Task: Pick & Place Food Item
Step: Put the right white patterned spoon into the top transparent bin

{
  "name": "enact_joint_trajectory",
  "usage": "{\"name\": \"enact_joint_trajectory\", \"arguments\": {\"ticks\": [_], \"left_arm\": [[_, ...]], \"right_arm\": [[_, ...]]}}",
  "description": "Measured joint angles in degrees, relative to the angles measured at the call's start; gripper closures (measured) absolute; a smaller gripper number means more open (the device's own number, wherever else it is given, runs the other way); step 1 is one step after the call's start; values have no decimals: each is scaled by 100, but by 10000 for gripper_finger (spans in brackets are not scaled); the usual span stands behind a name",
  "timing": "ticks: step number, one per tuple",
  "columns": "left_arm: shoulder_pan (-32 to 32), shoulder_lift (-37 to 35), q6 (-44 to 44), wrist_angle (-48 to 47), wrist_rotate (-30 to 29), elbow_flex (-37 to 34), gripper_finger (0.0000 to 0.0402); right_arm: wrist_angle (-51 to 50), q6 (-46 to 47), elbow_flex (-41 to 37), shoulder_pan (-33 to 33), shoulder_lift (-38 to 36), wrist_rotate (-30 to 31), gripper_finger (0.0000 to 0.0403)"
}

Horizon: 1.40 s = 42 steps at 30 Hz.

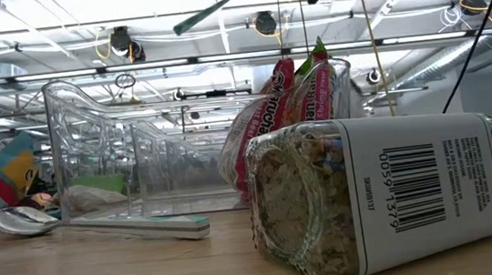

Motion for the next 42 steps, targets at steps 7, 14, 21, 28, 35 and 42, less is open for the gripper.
{"name": "enact_joint_trajectory", "arguments": {"ticks": [7, 14, 21, 28, 35, 42], "left_arm": [[113, 1, -25, 22, 26, 0, 243], [224, 1, -76, 12, 160, 0, 243], [314, 1, -106, -2, 308, 0, 243], [370, 1, -127, -27, 585, 0, 243], [320, 1, -126, 19, 773, 0, 243], [322, -1, -139, 80, 838, 0, 243]], "right_arm": [[109, 184, 2, 12, 0, -327, 403], [285, 277, 2, 12, 0, -543, 403], [388, 289, 2, 15, 0, -607, 402], [426, 280, 4, 14, 0, -737, 402], [404, 189, 7, 12, 0, -718, 403], [385, 161, 9, 13, 0, -712, 403]]}}
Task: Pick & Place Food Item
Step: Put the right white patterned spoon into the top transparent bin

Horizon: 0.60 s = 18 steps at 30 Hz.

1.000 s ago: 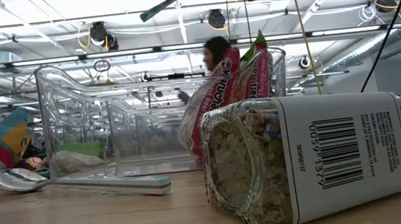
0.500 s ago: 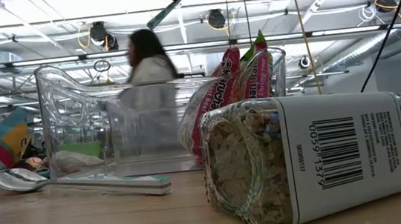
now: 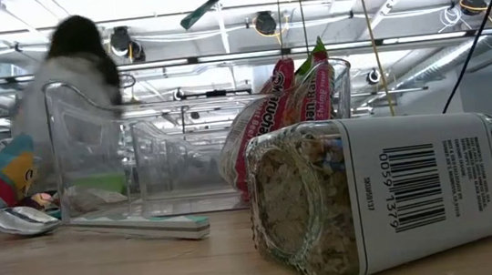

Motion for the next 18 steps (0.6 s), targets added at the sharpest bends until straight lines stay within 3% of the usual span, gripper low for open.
{"name": "enact_joint_trajectory", "arguments": {"ticks": [18], "left_arm": [[44, 0, 35, 226, 240, -2, 244]], "right_arm": [[130, 31, 0, 4, 0, -54, 403]]}}
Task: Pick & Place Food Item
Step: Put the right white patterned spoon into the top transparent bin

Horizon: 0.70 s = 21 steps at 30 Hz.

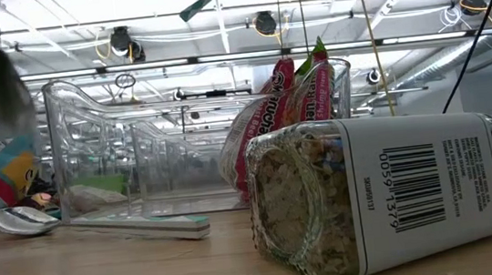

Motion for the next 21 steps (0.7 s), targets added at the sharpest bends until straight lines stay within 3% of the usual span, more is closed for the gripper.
{"name": "enact_joint_trajectory", "arguments": {"ticks": [4, 11, 21], "left_arm": [[0, 2, 0, 0, -37, 0, 271], [13, -5, -38, -37, -181, 0, 376], [96, -7, -2, -168, -211, 0, 375]], "right_arm": [[3, 0, 0, 0, 0, 0, 403], [10, -4, 0, 0, -9, -34, 403], [-37, 191, 0, 0, 0, -39, 393]]}}
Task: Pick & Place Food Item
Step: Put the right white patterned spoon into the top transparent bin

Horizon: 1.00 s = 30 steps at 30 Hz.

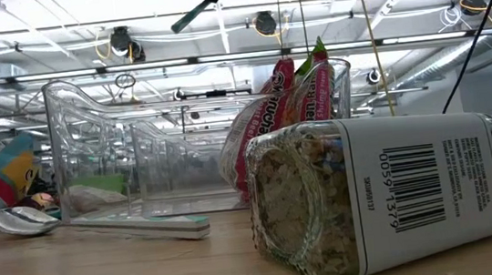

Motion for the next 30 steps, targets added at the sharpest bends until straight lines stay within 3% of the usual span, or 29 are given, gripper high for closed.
{"name": "enact_joint_trajectory", "arguments": {"ticks": [5, 14, 23, 26, 30], "left_arm": [[26, 2, 235, -26, 22, 0, 375], [285, -102, 999, -339, 163, 0, 375], [1570, -283, 1469, -799, 1818, 5, 376], [2131, -256, 1816, -878, 2320, -2, 376], [2930, -170, 2131, -785, 3457, -2, 376]], "right_arm": [[-20, 41, 0, 2, 0, -15, 357], [-283, -661, 0, -55, -134, 86, 252], [-1232, -1125, 0, -52, -847, 1127, 181], [-1644, -1030, 2, -51, -1031, 1119, 172], [-2151, -740, 0, 3, -1066, 1101, 168]]}}
